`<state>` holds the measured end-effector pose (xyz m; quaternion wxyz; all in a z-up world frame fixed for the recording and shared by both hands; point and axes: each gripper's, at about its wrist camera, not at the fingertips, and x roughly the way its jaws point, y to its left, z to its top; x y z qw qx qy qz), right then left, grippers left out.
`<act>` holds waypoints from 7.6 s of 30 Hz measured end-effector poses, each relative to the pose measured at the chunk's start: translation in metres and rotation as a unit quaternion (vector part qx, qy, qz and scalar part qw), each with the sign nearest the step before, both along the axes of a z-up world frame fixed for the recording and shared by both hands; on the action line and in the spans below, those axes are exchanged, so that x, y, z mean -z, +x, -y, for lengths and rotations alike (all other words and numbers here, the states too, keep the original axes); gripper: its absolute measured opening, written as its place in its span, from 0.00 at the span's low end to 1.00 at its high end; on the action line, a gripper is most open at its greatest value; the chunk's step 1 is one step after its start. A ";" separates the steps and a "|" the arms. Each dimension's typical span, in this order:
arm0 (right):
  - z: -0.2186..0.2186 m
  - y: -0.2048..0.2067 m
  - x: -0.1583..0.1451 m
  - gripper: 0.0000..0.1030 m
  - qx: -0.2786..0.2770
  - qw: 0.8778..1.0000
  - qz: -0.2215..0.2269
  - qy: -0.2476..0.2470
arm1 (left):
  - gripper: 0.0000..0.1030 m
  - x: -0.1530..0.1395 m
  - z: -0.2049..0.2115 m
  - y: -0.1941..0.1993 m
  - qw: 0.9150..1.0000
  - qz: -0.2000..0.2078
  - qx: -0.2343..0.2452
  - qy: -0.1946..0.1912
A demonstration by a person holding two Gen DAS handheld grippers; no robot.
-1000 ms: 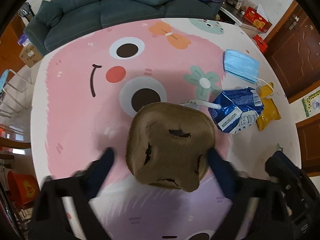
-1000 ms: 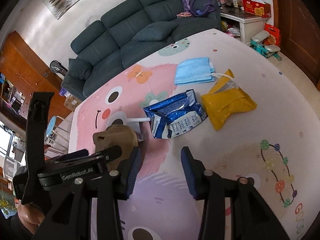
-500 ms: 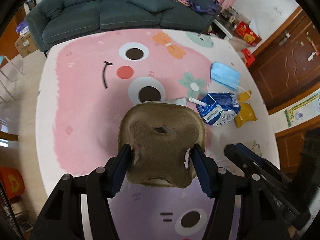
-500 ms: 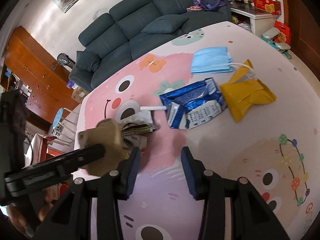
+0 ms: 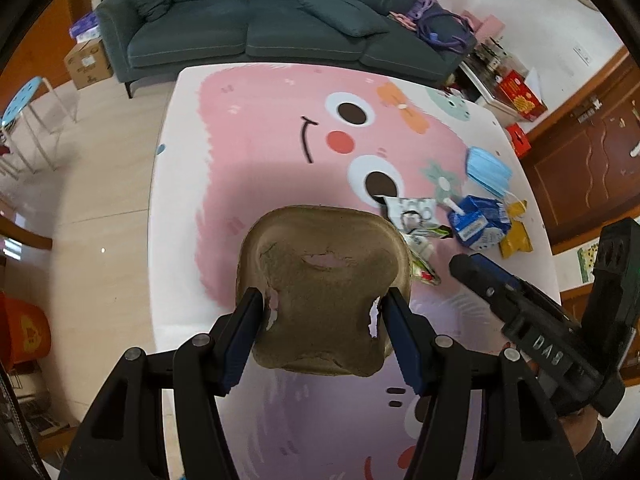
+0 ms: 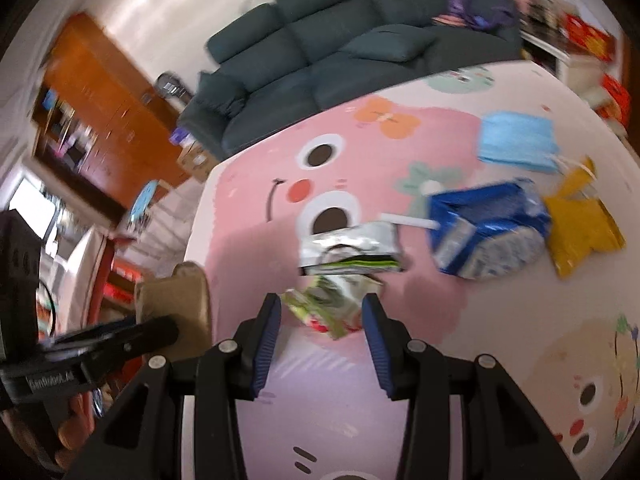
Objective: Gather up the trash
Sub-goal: 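Grasp the brown egg-carton piece with the left tool while the right tool grasps the green-white bag, then carry the egg-carton piece and green-white bag over the bin, then open both tools over the bin to drop the two items, then move both open tools back to the white snack packet and yellow bag, then grasp the white snack packet with the left tool while the right tool grasps the yellow bag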
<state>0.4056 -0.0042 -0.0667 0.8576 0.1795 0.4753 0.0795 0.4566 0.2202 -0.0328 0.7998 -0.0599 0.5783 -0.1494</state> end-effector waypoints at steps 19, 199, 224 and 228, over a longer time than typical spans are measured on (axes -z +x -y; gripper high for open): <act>-0.054 0.006 0.028 0.07 -0.110 0.982 -0.018 -0.151 | 0.58 0.018 0.005 -0.033 0.999 -0.008 0.028 0.017; 0.183 -0.027 0.023 0.51 0.282 0.954 -0.080 0.068 | 0.83 0.057 0.175 0.066 0.964 0.004 0.240 0.111; 0.192 0.009 0.044 0.09 0.308 0.944 -0.118 -0.019 | 0.15 0.074 0.179 0.059 0.963 -0.014 0.242 0.113; 0.197 -0.018 0.046 0.09 0.293 0.948 -0.123 0.009 | 0.13 0.074 0.172 0.048 0.966 -0.037 0.233 0.104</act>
